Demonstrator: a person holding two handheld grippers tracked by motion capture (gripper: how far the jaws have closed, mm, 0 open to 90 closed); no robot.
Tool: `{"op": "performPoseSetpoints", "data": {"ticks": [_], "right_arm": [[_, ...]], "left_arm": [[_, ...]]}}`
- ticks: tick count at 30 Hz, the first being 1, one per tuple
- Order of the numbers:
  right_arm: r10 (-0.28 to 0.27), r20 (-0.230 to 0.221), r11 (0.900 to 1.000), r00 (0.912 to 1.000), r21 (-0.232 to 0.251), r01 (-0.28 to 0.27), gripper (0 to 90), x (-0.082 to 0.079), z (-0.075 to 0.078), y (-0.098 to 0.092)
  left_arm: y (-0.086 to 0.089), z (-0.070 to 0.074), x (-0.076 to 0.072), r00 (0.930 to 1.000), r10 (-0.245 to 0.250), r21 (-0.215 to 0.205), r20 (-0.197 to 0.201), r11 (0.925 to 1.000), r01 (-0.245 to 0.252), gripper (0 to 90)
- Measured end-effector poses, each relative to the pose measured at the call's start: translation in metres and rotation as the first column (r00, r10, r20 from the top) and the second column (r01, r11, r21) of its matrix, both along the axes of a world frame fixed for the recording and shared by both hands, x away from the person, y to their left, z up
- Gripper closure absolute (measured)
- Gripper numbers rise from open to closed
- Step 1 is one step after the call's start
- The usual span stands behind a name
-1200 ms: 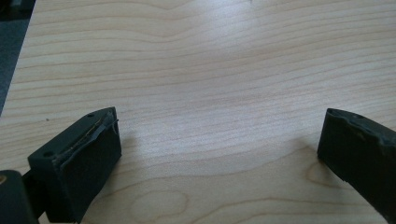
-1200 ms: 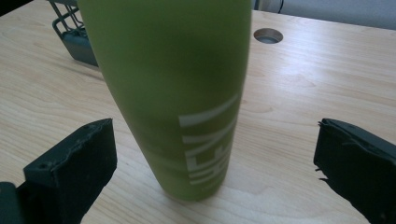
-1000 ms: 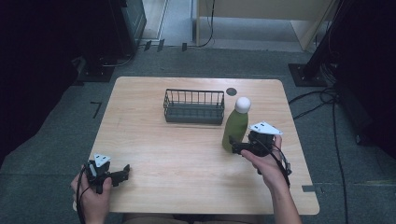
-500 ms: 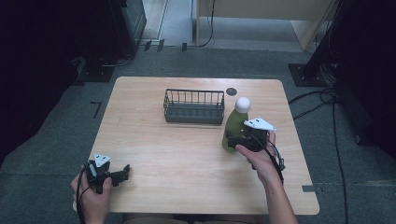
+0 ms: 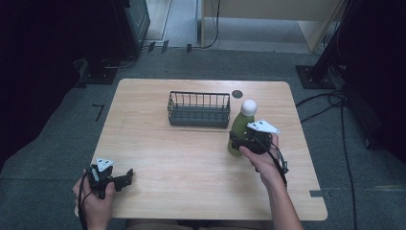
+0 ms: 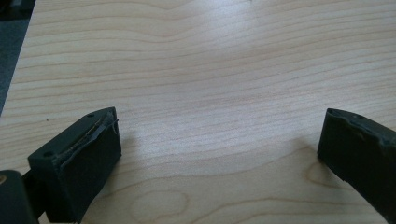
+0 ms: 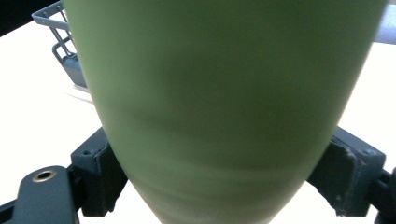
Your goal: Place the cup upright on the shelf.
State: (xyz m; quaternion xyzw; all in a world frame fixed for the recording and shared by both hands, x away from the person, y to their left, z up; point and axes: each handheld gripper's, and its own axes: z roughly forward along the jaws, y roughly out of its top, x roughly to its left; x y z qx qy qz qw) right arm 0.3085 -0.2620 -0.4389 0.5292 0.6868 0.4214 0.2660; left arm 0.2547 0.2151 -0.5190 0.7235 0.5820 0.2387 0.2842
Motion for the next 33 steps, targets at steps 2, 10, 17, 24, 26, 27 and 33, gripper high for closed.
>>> {"op": "performPoseSetpoints", "data": {"ticks": [2,10,17,24,26,27,33], "right_arm": [[0.003,0.0,1.0,1.0,0.006,-0.003,17.1,0.001,0.0,0.0],[0.008,0.018,1.0,0.9998,-0.022,-0.007,20.7,0.001,0.002,0.002],[0.013,0.032,1.0,0.9994,0.007,-0.013,20.7,0.005,0.014,0.004],[0.029,0.051,0.999,0.9983,0.014,-0.03,20.7,0.011,0.034,0.013],[0.034,0.058,0.999,0.9978,0.018,-0.035,20.7,0.013,0.04,0.016],[0.037,0.062,0.999,0.9974,0.019,-0.039,20.7,0.014,0.043,0.018],[0.047,0.084,0.999,0.9953,0.014,-0.049,20.7,0.022,0.061,0.028]], "left_arm": [[0.0,0.0,0.0,1.0,0.0,0.0,0.0,1.0,0.0,0.0],[0.0,0.0,0.0,1.0,0.0,0.0,0.0,1.0,0.0,0.0],[0.0,0.0,0.0,1.0,0.001,-0.001,0.001,1.0,-0.001,0.0],[0.0,0.0,0.0,1.0,0.001,-0.001,0.002,1.0,-0.001,0.0],[0.0,0.0,0.0,1.0,0.002,-0.002,0.002,1.0,-0.002,0.0],[0.0,0.0,0.0,1.0,0.001,-0.001,0.002,1.0,-0.001,0.0],[0.0,0.0,0.0,1.0,0.002,-0.001,0.0,1.0,-0.002,0.0]]}}
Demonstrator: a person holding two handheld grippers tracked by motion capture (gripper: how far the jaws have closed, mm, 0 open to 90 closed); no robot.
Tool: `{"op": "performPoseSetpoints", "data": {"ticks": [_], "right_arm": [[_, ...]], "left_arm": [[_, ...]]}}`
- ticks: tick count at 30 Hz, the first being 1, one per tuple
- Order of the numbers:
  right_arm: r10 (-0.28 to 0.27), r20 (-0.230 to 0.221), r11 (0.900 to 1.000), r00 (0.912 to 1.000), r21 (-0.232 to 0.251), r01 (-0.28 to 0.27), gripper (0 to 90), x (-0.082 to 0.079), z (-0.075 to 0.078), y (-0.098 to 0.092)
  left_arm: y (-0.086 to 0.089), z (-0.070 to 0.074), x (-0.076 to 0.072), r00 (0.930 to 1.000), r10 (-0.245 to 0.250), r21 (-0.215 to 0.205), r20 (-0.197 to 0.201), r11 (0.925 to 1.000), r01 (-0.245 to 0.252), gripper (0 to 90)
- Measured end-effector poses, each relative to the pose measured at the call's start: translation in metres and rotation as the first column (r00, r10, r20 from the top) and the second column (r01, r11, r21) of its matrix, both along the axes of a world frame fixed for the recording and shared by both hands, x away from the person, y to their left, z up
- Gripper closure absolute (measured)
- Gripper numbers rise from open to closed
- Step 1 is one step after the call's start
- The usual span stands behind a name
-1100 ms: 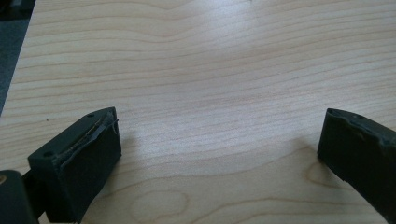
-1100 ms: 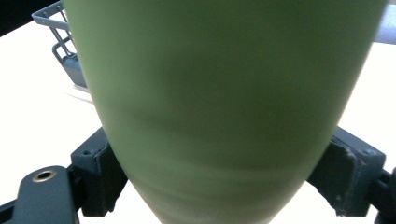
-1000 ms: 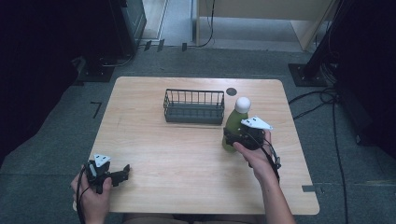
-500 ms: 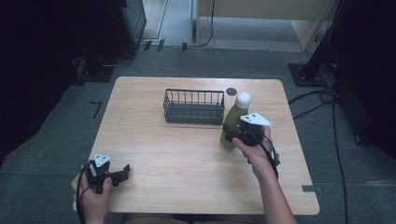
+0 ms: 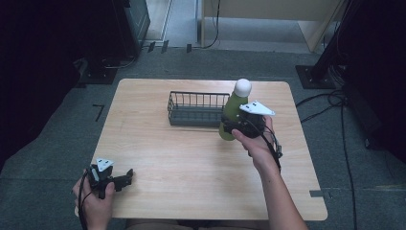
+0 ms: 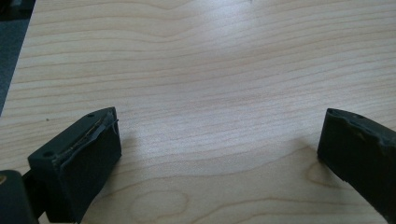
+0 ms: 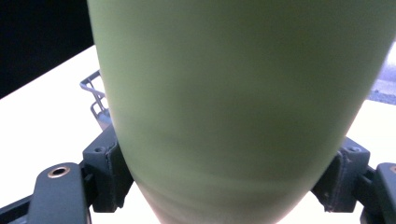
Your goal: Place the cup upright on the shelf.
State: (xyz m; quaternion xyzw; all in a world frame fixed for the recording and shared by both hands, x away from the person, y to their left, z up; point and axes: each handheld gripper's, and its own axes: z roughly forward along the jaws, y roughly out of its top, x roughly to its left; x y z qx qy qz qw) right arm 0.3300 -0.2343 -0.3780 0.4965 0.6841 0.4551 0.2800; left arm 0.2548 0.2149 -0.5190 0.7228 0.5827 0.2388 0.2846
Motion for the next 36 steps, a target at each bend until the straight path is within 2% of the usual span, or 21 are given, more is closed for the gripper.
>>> {"op": "performPoseSetpoints", "data": {"ticks": [6,18,29,36], "right_arm": [[0.016,0.019,1.0,0.9997,0.0,-0.016,20.7,0.008,0.017,0.012],[0.017,0.031,0.999,0.9994,0.029,-0.018,20.8,0.033,0.038,0.028],[-0.013,0.037,0.999,0.9992,0.035,0.012,20.7,0.059,0.045,0.038],[-0.06,0.073,0.998,0.9955,0.039,0.058,20.8,0.075,0.041,0.049]], "left_arm": [[0.0,0.0,0.0,1.0,0.0,0.0,0.001,1.0,0.0,0.0],[0.0,0.0,0.0,1.0,0.0,0.0,0.001,1.0,0.0,0.0],[0.0,0.0,0.0,1.0,0.001,0.0,0.002,1.0,-0.001,0.0],[0.0,0.0,0.0,1.0,-0.001,0.001,0.0,1.0,0.001,0.0]]}}
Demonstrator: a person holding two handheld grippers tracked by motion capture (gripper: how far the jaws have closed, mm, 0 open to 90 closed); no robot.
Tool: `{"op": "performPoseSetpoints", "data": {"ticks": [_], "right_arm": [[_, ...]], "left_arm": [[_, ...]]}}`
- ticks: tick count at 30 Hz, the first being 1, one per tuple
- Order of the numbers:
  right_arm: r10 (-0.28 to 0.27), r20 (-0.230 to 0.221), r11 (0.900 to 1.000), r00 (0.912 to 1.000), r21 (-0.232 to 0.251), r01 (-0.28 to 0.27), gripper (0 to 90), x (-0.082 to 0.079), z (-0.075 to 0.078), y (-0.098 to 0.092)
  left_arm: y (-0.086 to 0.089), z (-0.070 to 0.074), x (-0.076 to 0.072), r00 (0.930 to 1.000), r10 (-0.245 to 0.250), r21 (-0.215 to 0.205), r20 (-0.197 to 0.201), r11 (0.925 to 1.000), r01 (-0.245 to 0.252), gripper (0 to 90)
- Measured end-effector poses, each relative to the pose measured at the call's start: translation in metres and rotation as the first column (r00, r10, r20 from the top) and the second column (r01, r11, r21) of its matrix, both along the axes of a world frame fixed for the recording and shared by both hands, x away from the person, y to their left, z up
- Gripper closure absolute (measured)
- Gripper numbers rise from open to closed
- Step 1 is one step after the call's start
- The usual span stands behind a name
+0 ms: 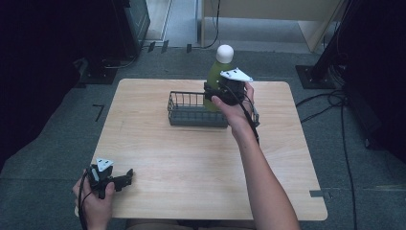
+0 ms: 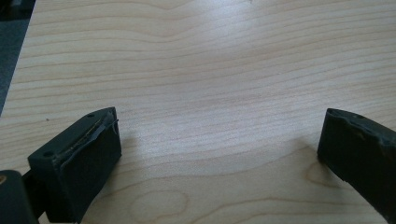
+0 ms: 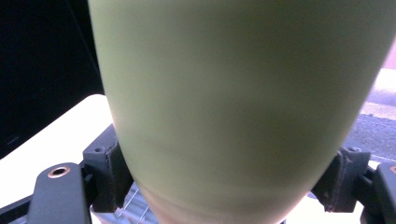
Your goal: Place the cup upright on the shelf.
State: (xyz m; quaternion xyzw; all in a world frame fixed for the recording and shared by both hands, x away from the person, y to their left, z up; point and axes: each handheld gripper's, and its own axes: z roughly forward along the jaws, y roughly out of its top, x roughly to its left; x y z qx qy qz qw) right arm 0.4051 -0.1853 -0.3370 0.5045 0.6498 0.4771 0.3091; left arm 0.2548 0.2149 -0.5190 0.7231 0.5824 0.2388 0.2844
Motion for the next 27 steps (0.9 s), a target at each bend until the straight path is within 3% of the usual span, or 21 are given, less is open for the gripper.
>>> {"op": "performPoseSetpoints", "data": {"ticks": [10,27], "right_arm": [[-0.034,0.01,0.999,0.9994,-0.024,0.034,20.7,0.016,-0.017,0.006],[-0.044,-0.058,0.995,0.9973,-0.087,0.039,20.7,0.028,-0.046,0.014]], "left_arm": [[0.0,0.0,0.0,1.0,0.0,0.0,0.0,1.0,0.0,0.0],[0.0,0.0,0.0,1.0,0.0,0.0,0.0,1.0,0.0,0.0]]}}
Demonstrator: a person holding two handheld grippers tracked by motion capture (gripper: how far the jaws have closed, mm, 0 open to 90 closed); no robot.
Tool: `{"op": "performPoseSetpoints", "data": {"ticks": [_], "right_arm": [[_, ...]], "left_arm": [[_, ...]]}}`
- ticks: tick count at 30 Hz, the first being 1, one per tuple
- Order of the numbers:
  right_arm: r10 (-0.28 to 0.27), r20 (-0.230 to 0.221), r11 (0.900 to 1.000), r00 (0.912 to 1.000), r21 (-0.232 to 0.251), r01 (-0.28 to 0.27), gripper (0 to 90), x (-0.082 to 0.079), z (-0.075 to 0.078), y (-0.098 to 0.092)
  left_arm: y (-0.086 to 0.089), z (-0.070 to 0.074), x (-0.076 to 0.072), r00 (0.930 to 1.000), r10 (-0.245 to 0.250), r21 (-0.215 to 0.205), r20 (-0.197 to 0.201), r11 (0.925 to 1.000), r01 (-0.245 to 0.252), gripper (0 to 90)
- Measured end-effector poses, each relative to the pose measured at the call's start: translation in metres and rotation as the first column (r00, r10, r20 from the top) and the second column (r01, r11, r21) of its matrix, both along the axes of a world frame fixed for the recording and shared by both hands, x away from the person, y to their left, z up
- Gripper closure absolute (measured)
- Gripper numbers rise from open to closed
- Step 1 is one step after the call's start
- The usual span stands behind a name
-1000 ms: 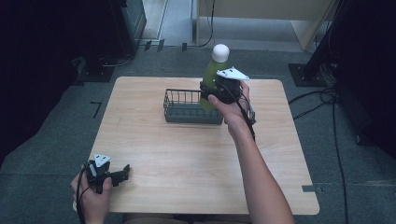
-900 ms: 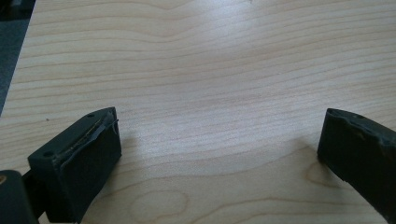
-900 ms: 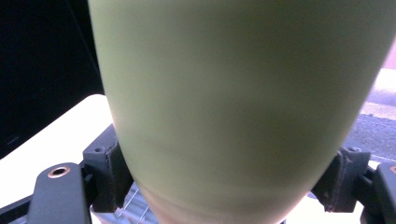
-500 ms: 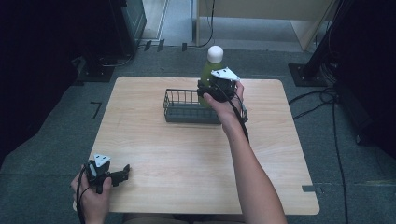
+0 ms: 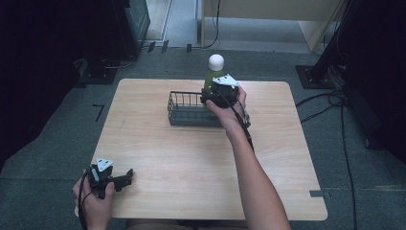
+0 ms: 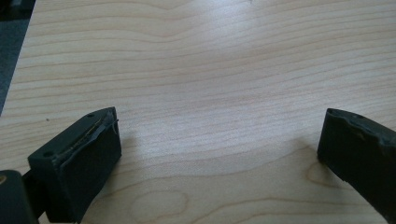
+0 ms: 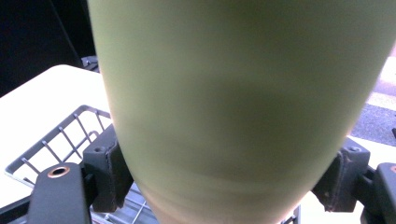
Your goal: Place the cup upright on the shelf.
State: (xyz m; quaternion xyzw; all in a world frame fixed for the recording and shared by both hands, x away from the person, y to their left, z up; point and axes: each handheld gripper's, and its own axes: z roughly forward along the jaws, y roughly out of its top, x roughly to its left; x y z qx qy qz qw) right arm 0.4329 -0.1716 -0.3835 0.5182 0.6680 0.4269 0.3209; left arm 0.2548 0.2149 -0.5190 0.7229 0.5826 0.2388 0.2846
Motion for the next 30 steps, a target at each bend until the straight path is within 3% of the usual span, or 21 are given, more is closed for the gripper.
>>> {"op": "performPoseSetpoints", "data": {"ticks": [7,13,30], "right_arm": [[0.002,-0.021,1.0,0.9998,-0.02,-0.002,20.6,0.002,-0.008,0.002],[0.016,-0.004,1.0,0.9999,-0.003,-0.016,20.3,0.001,-0.011,0.0],[0.034,-0.036,0.999,0.9988,0.036,-0.032,14.2,-0.002,-0.013,-0.011]], "left_arm": [[0.0,0.0,0.0,1.0,0.0,0.0,-0.001,1.0,0.0,0.0],[0.0,0.0,0.0,1.0,0.0,0.0,0.0,1.0,0.0,0.0],[0.0,0.0,0.0,1.0,-0.001,0.001,-0.001,1.0,0.001,0.0]]}}
